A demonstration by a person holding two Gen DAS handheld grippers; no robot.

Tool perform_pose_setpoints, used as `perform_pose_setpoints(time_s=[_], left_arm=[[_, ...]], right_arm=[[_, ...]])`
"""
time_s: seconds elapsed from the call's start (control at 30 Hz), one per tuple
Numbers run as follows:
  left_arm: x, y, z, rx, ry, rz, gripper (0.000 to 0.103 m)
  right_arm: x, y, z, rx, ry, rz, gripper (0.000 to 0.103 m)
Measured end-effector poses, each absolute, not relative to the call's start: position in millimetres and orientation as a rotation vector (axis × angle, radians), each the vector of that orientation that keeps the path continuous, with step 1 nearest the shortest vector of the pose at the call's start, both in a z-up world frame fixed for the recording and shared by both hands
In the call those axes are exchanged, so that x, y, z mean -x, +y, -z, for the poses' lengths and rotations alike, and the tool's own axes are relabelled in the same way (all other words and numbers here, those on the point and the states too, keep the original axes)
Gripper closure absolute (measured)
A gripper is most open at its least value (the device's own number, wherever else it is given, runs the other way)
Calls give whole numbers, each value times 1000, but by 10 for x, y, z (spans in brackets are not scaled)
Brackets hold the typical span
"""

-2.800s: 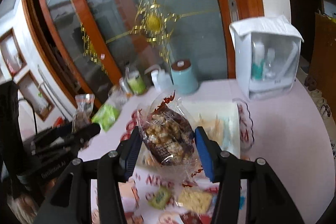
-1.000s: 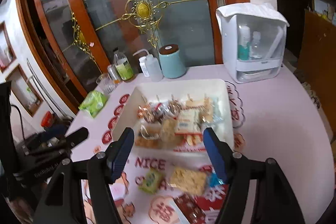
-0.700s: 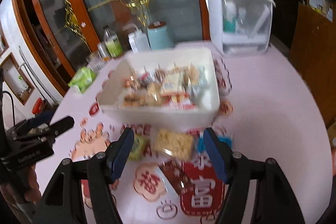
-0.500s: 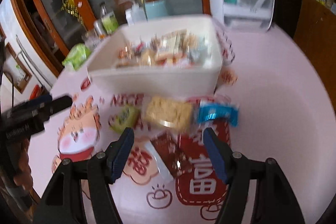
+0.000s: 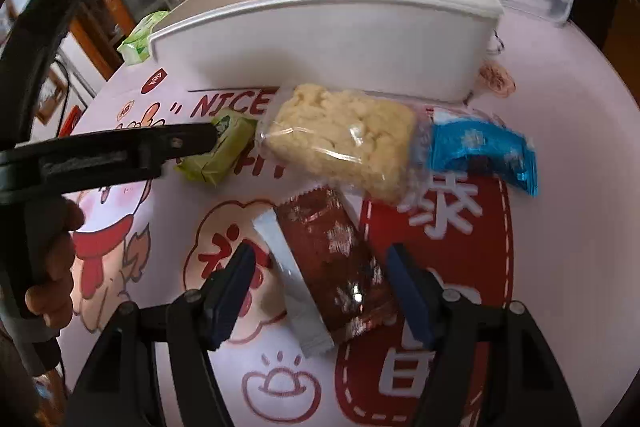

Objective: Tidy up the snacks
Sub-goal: 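Grasp the red-brown wrapped snack with the right gripper while the left grasps the green Fengli pastry, then carry the red-brown snack into the tray with the right gripper while the left carries the green pastry there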

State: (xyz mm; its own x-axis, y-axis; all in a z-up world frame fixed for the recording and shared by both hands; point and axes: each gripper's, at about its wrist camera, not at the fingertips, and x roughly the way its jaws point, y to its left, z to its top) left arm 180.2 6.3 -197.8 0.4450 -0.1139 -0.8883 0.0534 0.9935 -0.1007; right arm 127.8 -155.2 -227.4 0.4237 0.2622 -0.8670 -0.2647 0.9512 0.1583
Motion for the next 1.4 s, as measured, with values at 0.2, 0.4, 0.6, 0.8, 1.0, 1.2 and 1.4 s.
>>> perform_pose_setpoints(time_s=[0.2, 0.4, 0.6, 0.8, 1.0, 1.2, 1.4], left_arm=[[-1947, -10, 2194, 85, 1141, 91, 17], [-1994, -144, 2334, 29, 1142, 74, 17], [-1994, -315, 2359, -35, 1110, 60, 42], [-1973, -409, 2332, -49, 1106, 79, 67], [-1851, -199, 2187, 44, 1134, 92, 68], [-1572, -83, 1691, 45, 1053, 114, 68], [-1563, 128, 921, 62, 923, 92, 68]], right_arm=[[-1251, -1424, 2287, 136, 1034, -321, 49], [-1232, -1474, 2290, 158, 990, -319, 58], [-1234, -1525, 2293, 121, 984, -328, 66], [-1265, -1565, 2259, 63, 1014, -354, 68], [-1107, -1631, 2068, -3, 1010, -391, 68], [-1072, -1621, 1598, -53, 954, -413, 68], [-1463, -1613, 669, -23, 768, -375, 68]])
